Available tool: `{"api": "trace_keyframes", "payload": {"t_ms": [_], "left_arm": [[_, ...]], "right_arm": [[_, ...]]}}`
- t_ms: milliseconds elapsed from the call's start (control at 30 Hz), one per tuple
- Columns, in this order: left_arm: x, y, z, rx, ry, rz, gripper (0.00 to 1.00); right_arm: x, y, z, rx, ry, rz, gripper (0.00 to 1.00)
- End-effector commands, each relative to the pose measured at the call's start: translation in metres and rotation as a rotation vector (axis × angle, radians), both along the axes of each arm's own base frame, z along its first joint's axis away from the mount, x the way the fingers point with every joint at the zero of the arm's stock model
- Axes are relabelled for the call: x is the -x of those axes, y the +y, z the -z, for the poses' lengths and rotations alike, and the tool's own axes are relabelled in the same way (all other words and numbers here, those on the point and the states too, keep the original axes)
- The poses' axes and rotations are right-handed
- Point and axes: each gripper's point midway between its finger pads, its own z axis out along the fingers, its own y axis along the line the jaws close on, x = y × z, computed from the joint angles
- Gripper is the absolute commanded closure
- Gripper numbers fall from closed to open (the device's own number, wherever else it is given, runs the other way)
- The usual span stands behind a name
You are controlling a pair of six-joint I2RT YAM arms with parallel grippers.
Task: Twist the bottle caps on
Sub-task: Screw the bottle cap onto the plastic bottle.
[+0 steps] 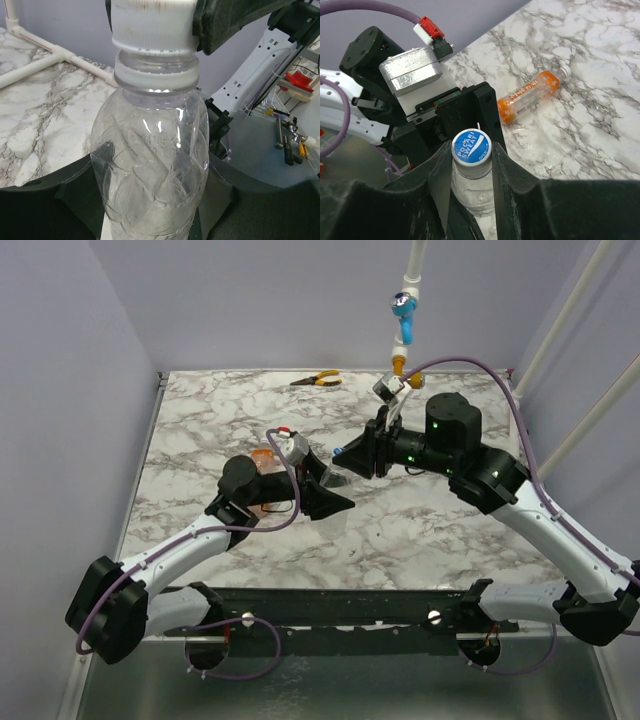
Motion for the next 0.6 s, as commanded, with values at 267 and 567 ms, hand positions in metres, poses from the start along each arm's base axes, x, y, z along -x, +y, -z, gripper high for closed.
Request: {"api": "trace_keyframes", "payload": {"t_ms": [267,567], "left_arm": [[-0.060,0.006,-0.026,0.005,-0.133,-0.292,0.72],[-0.094,0.008,-0.058,0.010,-0.306,-0.556,0.72]], "right_arm": [[-0.032,-0.004,0.049,0.186,0.106,0.163,0.69],[-0.068,-0.008,0.083,0.291,0.218,0.404,0.70]]}}
